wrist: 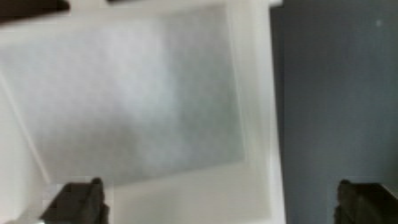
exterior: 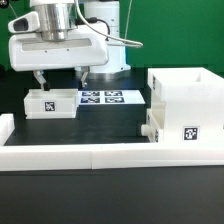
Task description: Assemble drawer
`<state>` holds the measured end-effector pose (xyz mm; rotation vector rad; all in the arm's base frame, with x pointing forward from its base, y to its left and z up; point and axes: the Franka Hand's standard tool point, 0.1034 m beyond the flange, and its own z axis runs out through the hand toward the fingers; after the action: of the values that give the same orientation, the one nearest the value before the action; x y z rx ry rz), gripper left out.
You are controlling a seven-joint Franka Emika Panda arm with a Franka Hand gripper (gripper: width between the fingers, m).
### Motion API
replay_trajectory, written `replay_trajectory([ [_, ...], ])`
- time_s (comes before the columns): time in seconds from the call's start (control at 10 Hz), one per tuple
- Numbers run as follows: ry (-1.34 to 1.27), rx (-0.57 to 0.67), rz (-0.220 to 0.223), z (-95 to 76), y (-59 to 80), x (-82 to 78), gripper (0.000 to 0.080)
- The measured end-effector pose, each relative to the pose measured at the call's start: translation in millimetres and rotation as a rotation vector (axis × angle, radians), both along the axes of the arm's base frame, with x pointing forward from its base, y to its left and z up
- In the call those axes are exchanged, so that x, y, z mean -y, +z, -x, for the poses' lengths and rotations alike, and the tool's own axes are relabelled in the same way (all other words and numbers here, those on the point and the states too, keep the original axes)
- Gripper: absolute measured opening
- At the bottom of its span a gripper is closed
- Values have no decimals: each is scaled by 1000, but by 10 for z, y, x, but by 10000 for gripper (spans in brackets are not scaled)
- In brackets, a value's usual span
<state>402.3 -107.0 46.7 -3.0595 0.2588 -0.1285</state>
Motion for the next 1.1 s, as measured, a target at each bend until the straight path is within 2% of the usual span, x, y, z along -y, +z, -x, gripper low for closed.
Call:
replay_trajectory([
  [0.3,61,-8,6,127,-179,-135,648],
  [0.6,115,-38,-9,200,-373,-219,648],
  [0.9,140,-40,-6,241,-405,-168,648],
  [1.1,135,-10,16,230,-405,-140,648],
])
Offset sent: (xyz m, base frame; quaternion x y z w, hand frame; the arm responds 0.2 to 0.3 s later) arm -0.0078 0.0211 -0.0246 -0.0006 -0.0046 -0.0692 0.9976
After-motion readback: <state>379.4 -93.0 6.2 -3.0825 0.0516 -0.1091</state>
